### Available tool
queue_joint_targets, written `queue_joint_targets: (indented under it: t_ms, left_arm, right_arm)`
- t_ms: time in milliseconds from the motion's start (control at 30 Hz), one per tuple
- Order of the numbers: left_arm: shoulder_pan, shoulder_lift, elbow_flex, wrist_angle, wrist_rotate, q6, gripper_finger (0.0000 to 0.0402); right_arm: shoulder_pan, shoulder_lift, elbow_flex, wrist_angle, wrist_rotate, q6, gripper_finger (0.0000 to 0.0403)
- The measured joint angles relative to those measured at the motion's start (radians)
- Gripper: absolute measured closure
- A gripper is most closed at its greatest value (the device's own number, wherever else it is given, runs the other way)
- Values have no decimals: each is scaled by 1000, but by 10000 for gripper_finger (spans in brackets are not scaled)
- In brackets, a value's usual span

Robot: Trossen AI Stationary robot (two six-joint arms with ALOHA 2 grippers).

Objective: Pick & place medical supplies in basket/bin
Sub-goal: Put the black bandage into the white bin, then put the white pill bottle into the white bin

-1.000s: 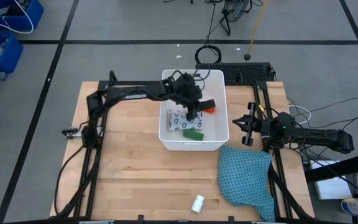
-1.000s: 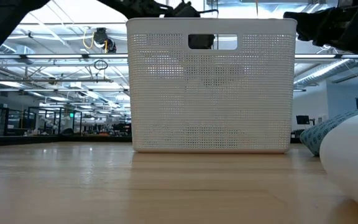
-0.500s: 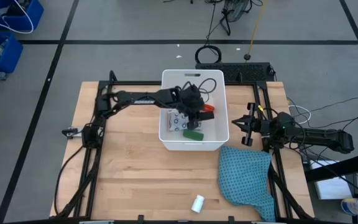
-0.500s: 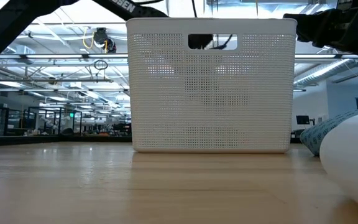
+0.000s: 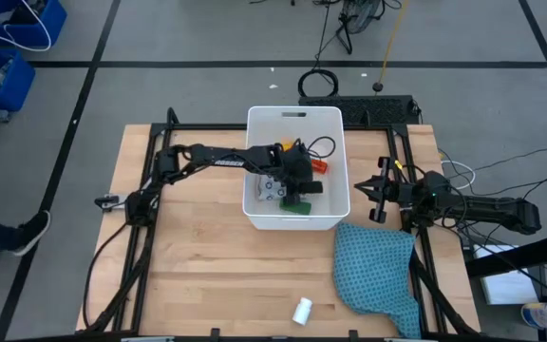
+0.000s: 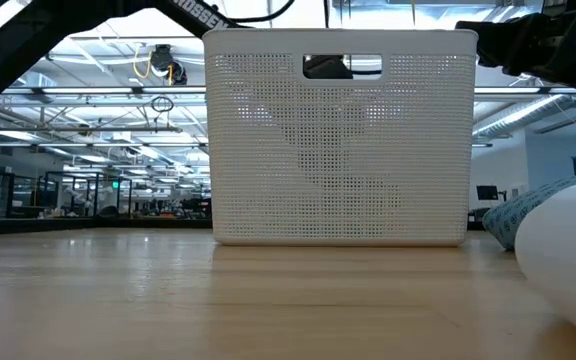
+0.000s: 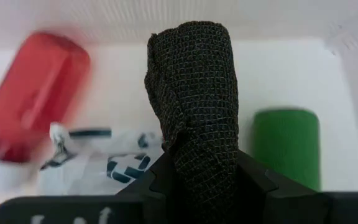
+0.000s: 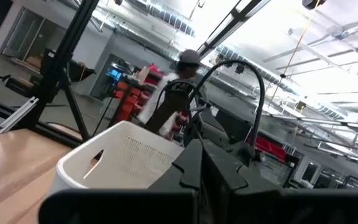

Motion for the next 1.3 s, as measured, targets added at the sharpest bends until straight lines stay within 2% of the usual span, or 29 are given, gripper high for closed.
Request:
queue_joint_targets:
  t_ms: [500,600,867,1033,1167,1233,1300]
  left_arm:
    - [0,3,0,-6,0,21,291]
    - [0,-15,-3,-11,3,25,255]
    - [0,-107,-4,-8,-3,41,108]
    - [-5,-180,-4,-22,-14,65,58]
    - [-12,-300,-4,-90,-47,104,55]
    - [-23,-385,-3,-131,-89,127,73]
    - [-40,-470,-2,-187,-132,139,109]
  right_arm:
    - [0,5,0,-1,0,0,403]
    - [0,5,0,-1,-1,0,403]
    - [0,5,0,-1,-1,0,403]
    - [0,4,0,2,-2,2,403]
    - [0,4,0,3,-2,18,403]
    - [0,5,0,3,-2,18,403]
    - [0,4,0,2,-2,19,403]
